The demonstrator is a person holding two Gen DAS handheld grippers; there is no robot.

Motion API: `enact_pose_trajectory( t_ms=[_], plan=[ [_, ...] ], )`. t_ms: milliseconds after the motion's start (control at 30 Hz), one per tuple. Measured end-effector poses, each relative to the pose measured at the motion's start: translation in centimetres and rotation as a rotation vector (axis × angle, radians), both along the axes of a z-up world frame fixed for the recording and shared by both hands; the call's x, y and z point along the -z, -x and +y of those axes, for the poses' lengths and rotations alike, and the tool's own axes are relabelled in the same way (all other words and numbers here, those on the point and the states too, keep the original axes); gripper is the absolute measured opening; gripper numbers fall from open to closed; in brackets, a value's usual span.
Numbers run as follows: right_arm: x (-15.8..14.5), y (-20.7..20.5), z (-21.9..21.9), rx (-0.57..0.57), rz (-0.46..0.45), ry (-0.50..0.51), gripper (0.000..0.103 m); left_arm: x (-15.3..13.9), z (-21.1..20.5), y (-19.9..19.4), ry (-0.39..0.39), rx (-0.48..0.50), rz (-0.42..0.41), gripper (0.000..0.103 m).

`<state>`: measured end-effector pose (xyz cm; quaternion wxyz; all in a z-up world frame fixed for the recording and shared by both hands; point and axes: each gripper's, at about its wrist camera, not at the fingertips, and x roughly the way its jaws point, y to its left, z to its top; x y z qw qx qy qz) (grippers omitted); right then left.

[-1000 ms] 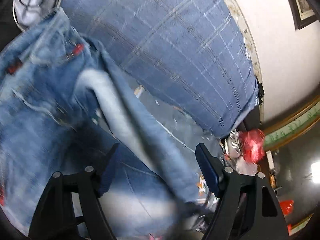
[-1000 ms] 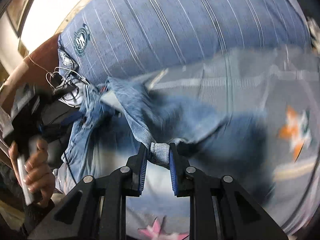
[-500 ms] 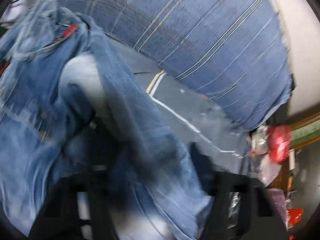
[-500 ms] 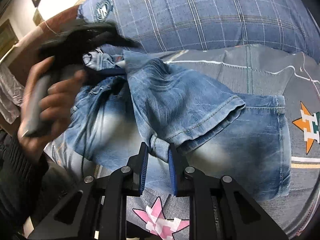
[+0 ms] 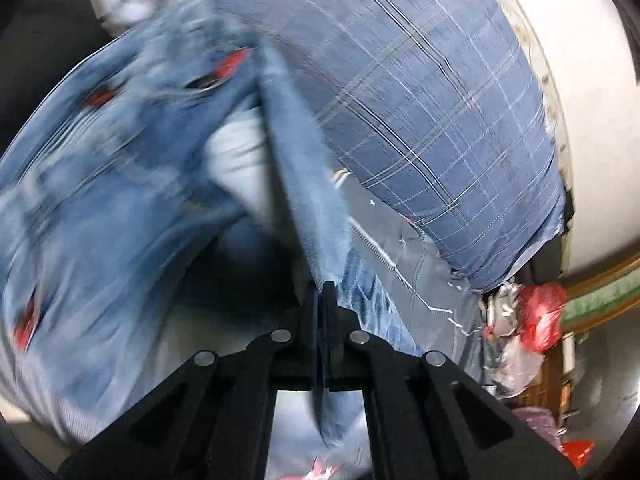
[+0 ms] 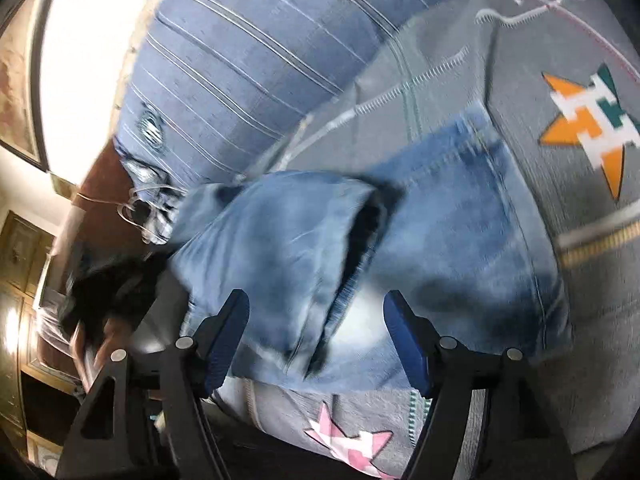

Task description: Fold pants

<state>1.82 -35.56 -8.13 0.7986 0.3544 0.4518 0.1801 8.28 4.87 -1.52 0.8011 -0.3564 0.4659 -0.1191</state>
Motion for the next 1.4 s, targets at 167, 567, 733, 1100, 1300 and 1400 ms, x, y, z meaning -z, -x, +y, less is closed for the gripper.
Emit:
enact_pose_trajectory(
  t_ms=[167,567,733,1100,1300,1400],
  plan=[
    [0.0,-2.1,2.4,-0.002,0.024,0.075,0.07,3.0,1.7,2.1,0.0,-0.053,0.035,0.002],
    [-2.3,-3.0,3.6,0.055,-0.064,0.201,0.006,0.3,1.3,3.4,0.044,0.015,-0.129,0.002],
    [-7.2,-2.1,-0.3,0.049,-0.145,0.129,0.006,-4.5,-1.4,6.5,0.076,0.05,-0.292,0.002],
    [1.0,-7.0,-6.5,0.072,0.168,0.22,0.007,5.2,-9.4,5.9,-0.004,0.234,-0.023,0.002],
    [-2.2,-6.2,-7.1,0.09,0.019,0.217,0.006,1.5,-9.4,8.1,0.034,0.271,-0.217,0.002],
    [-1.5,-6.5,-7.8,0.093,0.047,0.231,0.007,2.1,-10.6,7.8,0.003,0.3,-0.206,0.002]
  ],
)
